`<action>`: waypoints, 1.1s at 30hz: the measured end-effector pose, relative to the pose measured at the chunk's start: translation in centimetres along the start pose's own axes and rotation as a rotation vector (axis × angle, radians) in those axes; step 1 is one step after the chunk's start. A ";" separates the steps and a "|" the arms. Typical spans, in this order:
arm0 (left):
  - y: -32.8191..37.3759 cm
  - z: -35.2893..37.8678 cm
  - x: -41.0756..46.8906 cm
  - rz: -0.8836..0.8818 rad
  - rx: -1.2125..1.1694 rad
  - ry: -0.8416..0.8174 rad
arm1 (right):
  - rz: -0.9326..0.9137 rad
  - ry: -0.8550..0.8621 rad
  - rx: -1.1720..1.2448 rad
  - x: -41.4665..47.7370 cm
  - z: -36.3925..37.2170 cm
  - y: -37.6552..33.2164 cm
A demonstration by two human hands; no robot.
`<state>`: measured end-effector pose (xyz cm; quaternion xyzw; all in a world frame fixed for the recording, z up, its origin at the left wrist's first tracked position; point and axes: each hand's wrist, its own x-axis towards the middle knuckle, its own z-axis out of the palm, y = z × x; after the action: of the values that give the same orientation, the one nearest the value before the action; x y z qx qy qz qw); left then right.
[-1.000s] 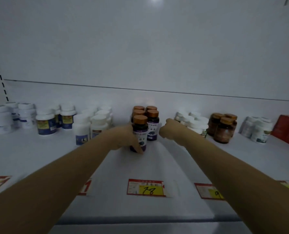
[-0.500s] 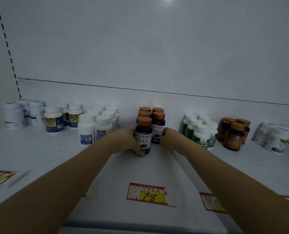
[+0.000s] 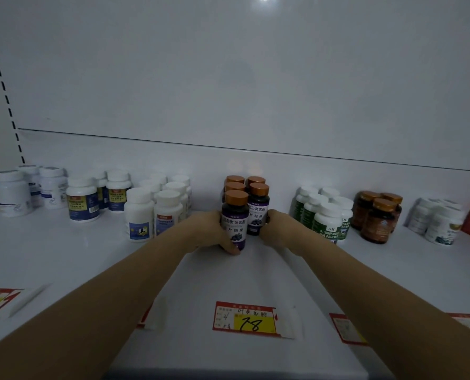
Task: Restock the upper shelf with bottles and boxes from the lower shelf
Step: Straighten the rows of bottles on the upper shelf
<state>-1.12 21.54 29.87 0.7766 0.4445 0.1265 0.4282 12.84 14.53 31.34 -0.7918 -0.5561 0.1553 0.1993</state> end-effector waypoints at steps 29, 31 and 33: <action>0.5 -0.5 -0.3 0.000 -0.099 -0.059 | 0.013 0.056 -0.060 1.1 1.0 0.2; 0.3 -0.4 -0.4 -0.012 -0.102 -0.034 | 0.001 0.041 -0.108 0.8 0.9 0.2; 0.2 -0.3 -0.5 -0.015 -0.095 -0.013 | 0.001 0.033 -0.124 0.6 0.8 0.2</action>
<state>-1.51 21.23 30.30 0.7528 0.4410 0.1391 0.4686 12.89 15.15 30.56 -0.8054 -0.5608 0.1074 0.1590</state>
